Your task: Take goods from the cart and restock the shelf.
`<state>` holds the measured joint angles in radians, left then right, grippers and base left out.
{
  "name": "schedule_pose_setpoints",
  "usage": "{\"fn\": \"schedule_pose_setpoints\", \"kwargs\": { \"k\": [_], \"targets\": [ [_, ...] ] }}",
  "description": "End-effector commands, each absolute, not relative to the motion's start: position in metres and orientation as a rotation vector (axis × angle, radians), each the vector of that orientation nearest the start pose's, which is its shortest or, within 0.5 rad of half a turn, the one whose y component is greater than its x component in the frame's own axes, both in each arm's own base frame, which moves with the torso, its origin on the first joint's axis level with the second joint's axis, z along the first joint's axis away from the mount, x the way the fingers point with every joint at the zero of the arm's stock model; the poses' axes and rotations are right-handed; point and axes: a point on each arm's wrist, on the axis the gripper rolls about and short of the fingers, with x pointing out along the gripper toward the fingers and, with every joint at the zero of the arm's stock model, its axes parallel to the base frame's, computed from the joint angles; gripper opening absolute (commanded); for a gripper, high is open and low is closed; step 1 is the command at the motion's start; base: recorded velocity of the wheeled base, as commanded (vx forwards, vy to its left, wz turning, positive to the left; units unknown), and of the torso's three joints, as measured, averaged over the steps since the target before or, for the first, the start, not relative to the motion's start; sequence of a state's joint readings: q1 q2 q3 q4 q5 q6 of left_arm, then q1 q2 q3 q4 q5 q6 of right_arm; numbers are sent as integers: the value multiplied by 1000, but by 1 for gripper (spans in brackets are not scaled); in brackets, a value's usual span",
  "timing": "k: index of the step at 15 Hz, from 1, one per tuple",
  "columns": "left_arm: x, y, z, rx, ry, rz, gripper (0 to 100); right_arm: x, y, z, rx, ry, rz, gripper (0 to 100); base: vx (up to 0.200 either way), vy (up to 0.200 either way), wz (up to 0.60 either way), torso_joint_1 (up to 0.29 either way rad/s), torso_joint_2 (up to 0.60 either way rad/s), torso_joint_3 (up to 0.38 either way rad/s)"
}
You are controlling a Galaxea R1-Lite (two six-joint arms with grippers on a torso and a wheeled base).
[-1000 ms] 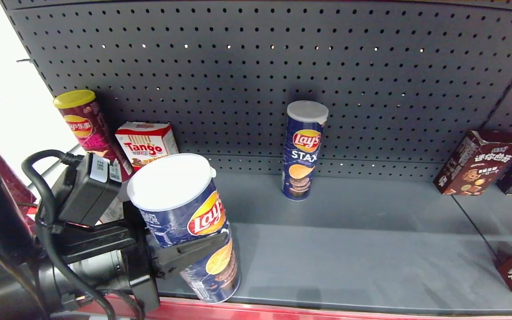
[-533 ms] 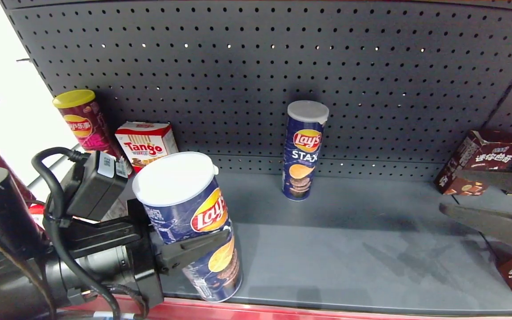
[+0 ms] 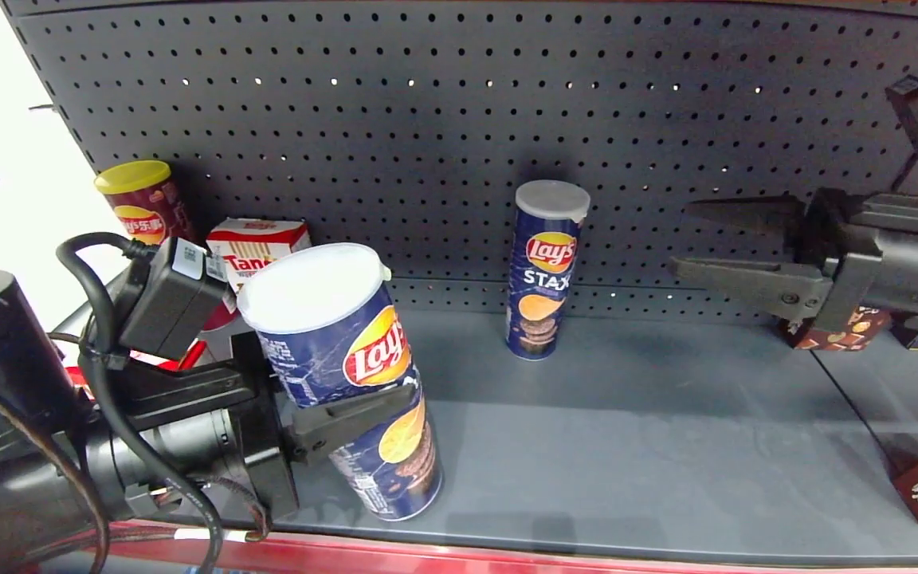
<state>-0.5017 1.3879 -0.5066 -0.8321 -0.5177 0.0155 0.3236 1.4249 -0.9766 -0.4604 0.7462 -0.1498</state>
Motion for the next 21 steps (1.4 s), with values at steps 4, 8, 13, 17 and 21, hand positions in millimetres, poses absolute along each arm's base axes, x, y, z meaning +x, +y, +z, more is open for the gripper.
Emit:
{"fn": "schedule_pose_setpoints", "kwargs": {
  "k": [4, 8, 13, 17, 21],
  "targets": [
    [186, -114, 200, 13, 58, -1019, 0, 285, 111, 273, -149, -81, 1127, 100, 0, 0, 0, 0, 0, 0],
    [189, -116, 197, 15, 72, -1019, 0, 304, 120, 260, -143, -48, 1142, 100, 0, 0, 0, 0, 0, 0],
    [194, -118, 199, 15, 64, -1016, 0, 328, 127, 240, -151, -11, 1168, 100, 0, 0, 0, 0, 0, 0],
    [200, -112, 201, 12, 56, -1002, 0, 342, 132, 227, -143, 17, 1168, 100, 0, 0, 0, 0, 0, 0],
    [205, -111, 203, 12, 49, -999, 0, 355, 137, 217, -157, 25, 1173, 100, 0, 0, 0, 0, 0, 0]
  ]
}}
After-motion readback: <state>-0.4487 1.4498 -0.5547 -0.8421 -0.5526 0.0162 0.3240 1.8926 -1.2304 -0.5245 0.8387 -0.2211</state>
